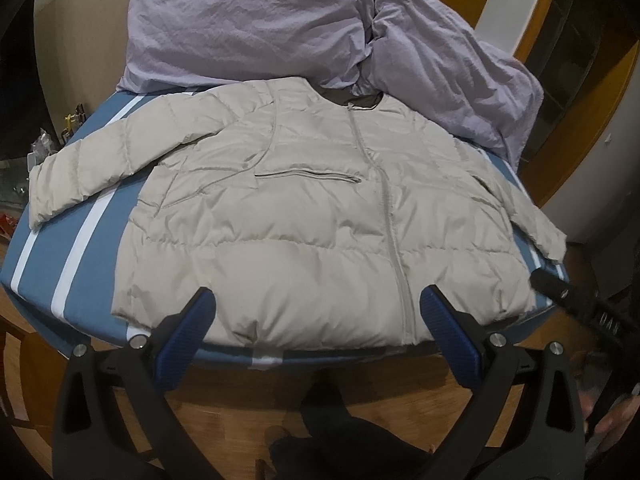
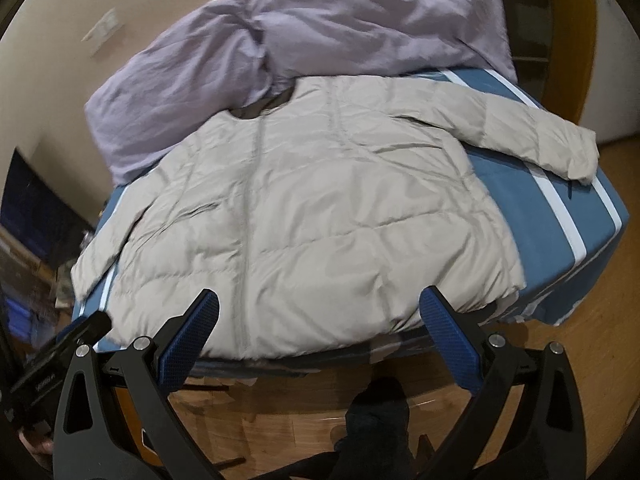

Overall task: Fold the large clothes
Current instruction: 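Grasp the jacket sleeve cuff with the right gripper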

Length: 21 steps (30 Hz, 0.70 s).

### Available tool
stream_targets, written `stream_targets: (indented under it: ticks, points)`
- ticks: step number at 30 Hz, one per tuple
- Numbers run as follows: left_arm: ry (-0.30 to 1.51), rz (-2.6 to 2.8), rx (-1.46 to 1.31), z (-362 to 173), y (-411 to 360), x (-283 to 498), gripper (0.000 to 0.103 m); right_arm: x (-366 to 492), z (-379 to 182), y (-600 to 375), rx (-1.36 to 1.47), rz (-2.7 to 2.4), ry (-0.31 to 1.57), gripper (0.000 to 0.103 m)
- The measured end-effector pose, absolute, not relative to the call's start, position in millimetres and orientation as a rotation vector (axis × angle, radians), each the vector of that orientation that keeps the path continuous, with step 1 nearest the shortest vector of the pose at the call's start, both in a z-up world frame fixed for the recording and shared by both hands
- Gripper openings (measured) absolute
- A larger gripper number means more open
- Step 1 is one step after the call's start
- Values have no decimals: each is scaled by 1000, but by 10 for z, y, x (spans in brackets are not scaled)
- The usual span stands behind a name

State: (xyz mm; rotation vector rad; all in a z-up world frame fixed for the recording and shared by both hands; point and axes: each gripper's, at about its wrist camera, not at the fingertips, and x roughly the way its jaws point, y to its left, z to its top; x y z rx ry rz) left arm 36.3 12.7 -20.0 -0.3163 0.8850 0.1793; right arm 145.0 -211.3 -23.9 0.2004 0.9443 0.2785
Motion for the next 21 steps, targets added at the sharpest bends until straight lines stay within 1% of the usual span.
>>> stream_targets:
  ticks: [11, 16, 21]
  points:
    - [944, 210, -293, -379, 264, 919, 101, 2350, -348, -2850, 333, 65, 977, 102]
    - [956, 234, -286, -441, 351, 1196, 101, 2829, -452, -3437, 425, -89, 992, 101]
    - [975, 266, -298, -504, 430, 1390, 101, 3169, -625, -4004, 453, -262, 1019, 101]
